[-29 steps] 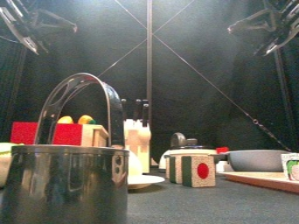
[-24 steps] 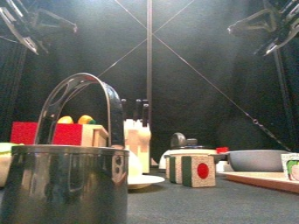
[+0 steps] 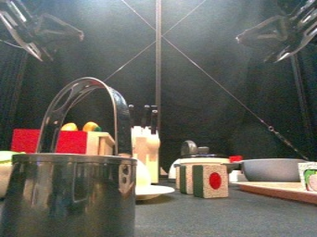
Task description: Grab egg sushi
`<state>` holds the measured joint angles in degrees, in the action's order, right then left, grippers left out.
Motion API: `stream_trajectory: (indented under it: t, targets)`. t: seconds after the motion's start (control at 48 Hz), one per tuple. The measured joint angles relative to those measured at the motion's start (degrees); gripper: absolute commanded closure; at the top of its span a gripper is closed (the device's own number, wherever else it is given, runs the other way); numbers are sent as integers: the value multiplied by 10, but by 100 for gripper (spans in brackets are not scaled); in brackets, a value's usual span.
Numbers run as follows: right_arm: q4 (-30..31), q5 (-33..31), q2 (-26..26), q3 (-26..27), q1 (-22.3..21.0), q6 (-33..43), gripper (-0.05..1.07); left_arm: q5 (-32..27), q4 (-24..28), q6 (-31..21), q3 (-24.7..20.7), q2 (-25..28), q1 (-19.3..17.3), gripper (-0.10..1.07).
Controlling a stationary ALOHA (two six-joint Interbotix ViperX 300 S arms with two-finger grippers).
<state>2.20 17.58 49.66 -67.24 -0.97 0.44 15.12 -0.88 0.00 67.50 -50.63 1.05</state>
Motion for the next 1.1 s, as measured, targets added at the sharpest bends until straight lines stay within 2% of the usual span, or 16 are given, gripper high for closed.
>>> stream_trajectory:
  t: [0.167, 0.229, 0.375, 0.479, 0.667, 0.875, 0.979, 1.104]
  targets:
    - [-7, 1, -27, 0, -11, 1, 102, -54, -24, -1, -21, 47, -3, 96]
    - [-9, 2, -33, 0, -18, 2, 102, -96, -44, -2, -33, 62, -6, 95]
    - [-15, 7, -45, 1, -42, 2, 102, -181, -79, 0, -47, 83, -32, 88]
    - [-22, 16, -54, 1, -61, 2, 102, -211, -83, 0, -47, 87, -64, 82]
    - [-27, 25, -60, 4, -94, 2, 102, -229, -83, 1, -45, 90, -100, 67]
    - [-35, 30, -62, 14, -135, 7, 102, -229, -74, 2, -45, 98, -100, 44]
    - [-37, 36, -67, 15, -148, 9, 102, -229, -65, 2, -47, 119, -100, 30]
    - [-38, 38, -69, 15, -153, 9, 102, -229, -41, 3, -54, 157, -100, 21]
